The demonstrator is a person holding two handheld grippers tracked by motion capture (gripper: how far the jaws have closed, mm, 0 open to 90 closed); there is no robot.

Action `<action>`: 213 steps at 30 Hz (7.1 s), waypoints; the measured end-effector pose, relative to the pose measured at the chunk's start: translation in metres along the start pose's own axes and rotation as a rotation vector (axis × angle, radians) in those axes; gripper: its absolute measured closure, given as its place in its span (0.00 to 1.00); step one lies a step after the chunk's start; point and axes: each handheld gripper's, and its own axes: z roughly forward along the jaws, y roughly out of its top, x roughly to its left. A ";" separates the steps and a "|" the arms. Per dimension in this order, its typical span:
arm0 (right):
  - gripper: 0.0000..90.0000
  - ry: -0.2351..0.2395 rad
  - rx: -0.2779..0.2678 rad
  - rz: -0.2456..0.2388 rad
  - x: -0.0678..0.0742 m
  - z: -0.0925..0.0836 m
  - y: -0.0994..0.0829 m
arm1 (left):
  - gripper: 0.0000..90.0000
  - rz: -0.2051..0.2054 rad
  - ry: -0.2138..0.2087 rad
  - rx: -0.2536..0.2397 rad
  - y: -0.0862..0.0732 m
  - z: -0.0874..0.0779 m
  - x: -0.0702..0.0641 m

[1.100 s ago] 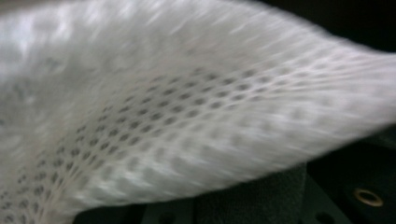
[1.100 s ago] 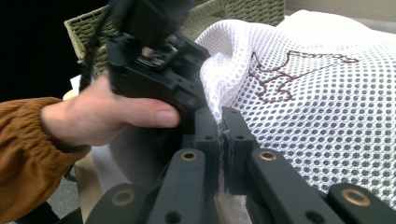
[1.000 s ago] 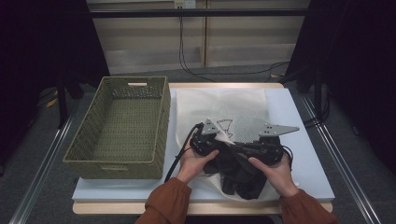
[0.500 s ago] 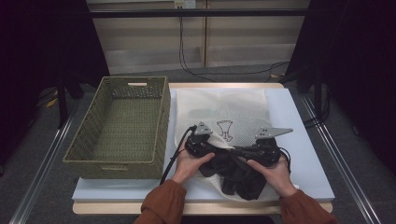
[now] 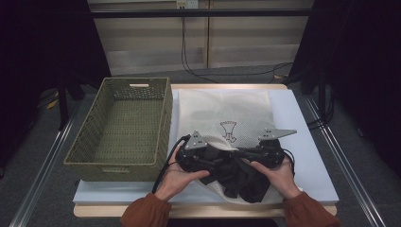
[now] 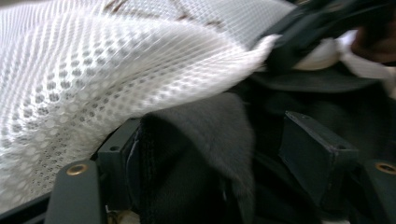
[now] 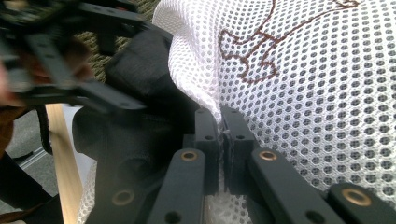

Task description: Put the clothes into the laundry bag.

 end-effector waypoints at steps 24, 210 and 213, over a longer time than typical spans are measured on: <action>0.96 -0.012 -0.002 -0.012 0.000 -0.001 0.001 | 0.00 0.125 -0.184 0.088 0.002 0.070 -0.059; 0.97 -0.024 0.012 0.048 -0.004 -0.001 -0.007 | 0.60 0.014 0.017 0.107 -0.010 0.072 0.022; 0.97 -0.021 0.014 0.044 -0.003 0.000 -0.006 | 0.84 0.056 0.020 0.142 -0.006 0.088 0.020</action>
